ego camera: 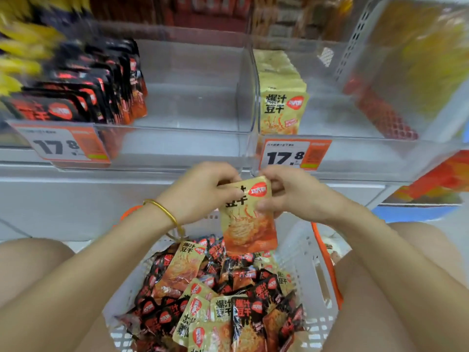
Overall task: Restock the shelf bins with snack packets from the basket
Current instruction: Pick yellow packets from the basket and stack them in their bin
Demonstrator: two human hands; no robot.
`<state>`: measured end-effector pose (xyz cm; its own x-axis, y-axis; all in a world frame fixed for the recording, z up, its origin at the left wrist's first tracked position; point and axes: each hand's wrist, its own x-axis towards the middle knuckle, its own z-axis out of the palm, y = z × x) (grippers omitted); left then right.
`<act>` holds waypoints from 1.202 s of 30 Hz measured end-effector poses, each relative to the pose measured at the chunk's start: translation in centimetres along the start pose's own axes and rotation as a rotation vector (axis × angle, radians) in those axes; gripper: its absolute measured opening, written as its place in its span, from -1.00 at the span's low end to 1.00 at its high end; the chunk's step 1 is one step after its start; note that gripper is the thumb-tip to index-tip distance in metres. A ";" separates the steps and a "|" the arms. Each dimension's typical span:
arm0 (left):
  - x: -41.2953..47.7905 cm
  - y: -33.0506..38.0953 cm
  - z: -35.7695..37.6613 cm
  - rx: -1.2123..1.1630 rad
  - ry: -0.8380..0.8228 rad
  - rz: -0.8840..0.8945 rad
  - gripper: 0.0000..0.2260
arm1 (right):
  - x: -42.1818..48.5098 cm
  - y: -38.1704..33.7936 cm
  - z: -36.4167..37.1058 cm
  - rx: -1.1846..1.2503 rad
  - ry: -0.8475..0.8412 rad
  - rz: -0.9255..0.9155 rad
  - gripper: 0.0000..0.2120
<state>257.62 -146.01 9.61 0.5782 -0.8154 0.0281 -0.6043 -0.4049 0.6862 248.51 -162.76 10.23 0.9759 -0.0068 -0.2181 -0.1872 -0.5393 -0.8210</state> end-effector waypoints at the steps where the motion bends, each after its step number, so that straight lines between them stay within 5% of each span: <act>1: 0.7 1.3 -0.9 -0.012 0.080 0.036 -0.95 | -0.5 -0.7 -1.1 0.050 0.063 -0.039 -0.78; 6: 4.2 6.9 -4.1 -0.209 0.529 0.195 -0.76 | -2.0 -4.4 -8.5 0.319 0.518 -0.272 -0.67; 10: 5.9 7.6 -4.3 0.082 0.576 0.170 -0.71 | -1.3 -5.2 -12.9 0.285 0.803 -0.381 -0.67; 16: 6.0 5.9 -2.2 0.262 0.584 0.134 -0.69 | 2.4 -3.1 -11.5 -0.100 0.588 -0.109 -0.71; 29: 4.0 4.5 -0.6 0.302 0.672 0.253 -0.70 | 4.4 -2.8 -9.3 -0.422 0.702 0.280 -0.49; 33: 1.4 3.0 0.5 0.226 0.697 0.289 -0.78 | 1.6 -3.9 -8.2 -0.506 0.891 0.167 -0.52; 36: -0.5 0.4 1.2 0.251 0.533 0.255 -0.80 | -1.6 -5.0 -5.1 -0.515 0.959 -0.063 -0.68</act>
<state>256.39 -146.29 8.99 0.5531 -0.6079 0.5696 -0.8316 -0.3624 0.4207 248.49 -164.30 17.36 0.7053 -0.5002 0.5024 -0.2822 -0.8482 -0.4483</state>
